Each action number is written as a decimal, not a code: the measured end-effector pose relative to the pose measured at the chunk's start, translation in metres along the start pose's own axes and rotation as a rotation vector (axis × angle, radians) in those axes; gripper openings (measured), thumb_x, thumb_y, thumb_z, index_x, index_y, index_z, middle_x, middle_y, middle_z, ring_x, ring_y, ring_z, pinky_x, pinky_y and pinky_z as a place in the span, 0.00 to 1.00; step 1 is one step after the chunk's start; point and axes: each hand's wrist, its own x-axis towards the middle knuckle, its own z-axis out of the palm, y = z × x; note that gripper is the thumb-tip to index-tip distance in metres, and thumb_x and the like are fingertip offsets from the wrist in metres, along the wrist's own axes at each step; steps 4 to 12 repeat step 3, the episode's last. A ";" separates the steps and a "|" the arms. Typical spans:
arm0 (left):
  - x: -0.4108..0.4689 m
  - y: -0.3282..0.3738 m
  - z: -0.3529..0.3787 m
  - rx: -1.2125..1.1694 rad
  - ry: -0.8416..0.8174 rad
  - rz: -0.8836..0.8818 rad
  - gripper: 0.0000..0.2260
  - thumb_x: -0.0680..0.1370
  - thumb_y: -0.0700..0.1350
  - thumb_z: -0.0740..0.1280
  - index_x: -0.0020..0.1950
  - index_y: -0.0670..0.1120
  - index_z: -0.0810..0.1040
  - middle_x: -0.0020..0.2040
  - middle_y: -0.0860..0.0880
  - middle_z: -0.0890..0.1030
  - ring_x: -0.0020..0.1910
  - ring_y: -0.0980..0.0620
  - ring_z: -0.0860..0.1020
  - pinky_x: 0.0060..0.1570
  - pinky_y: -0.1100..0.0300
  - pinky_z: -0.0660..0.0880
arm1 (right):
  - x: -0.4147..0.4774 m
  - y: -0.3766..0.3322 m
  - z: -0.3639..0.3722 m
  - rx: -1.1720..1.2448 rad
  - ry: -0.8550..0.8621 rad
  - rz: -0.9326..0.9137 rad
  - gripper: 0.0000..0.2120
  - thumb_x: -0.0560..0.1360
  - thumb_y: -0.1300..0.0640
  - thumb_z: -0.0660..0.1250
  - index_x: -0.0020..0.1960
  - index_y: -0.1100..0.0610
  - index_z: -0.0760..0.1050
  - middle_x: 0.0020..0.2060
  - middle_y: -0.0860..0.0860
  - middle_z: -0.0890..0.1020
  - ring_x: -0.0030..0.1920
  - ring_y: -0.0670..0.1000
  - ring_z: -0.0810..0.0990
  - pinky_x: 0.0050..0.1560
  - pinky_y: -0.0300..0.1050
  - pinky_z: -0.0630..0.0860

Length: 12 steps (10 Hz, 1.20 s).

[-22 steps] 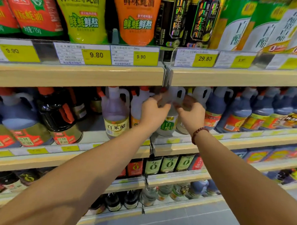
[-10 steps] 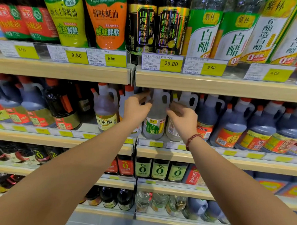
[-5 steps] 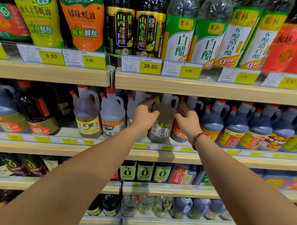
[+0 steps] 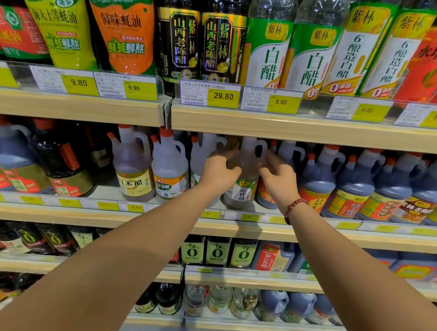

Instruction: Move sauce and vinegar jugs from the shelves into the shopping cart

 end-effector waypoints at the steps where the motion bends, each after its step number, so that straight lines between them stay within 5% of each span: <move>1: -0.008 0.003 -0.004 0.008 -0.023 0.016 0.17 0.77 0.44 0.67 0.65 0.41 0.75 0.46 0.47 0.78 0.45 0.52 0.74 0.38 0.68 0.64 | -0.006 -0.003 0.000 0.048 0.024 -0.016 0.19 0.76 0.60 0.64 0.67 0.57 0.71 0.62 0.51 0.77 0.63 0.48 0.74 0.65 0.45 0.70; 2: -0.018 -0.005 -0.011 -0.158 0.007 -0.059 0.17 0.76 0.42 0.68 0.64 0.41 0.75 0.62 0.44 0.77 0.58 0.47 0.77 0.52 0.60 0.72 | -0.023 -0.002 0.005 0.057 0.186 -0.040 0.15 0.76 0.57 0.66 0.61 0.60 0.75 0.55 0.51 0.80 0.56 0.48 0.78 0.58 0.44 0.75; 3: -0.031 -0.024 -0.028 -0.213 0.050 -0.084 0.18 0.76 0.39 0.68 0.66 0.42 0.74 0.64 0.45 0.77 0.56 0.52 0.77 0.60 0.59 0.73 | -0.041 -0.004 0.022 0.079 0.157 -0.048 0.11 0.75 0.57 0.68 0.55 0.59 0.76 0.48 0.52 0.81 0.50 0.48 0.79 0.52 0.42 0.77; 12: -0.031 -0.024 -0.028 -0.213 0.050 -0.084 0.18 0.76 0.39 0.68 0.66 0.42 0.74 0.64 0.45 0.77 0.56 0.52 0.77 0.60 0.59 0.73 | -0.041 -0.004 0.022 0.079 0.157 -0.048 0.11 0.75 0.57 0.68 0.55 0.59 0.76 0.48 0.52 0.81 0.50 0.48 0.79 0.52 0.42 0.77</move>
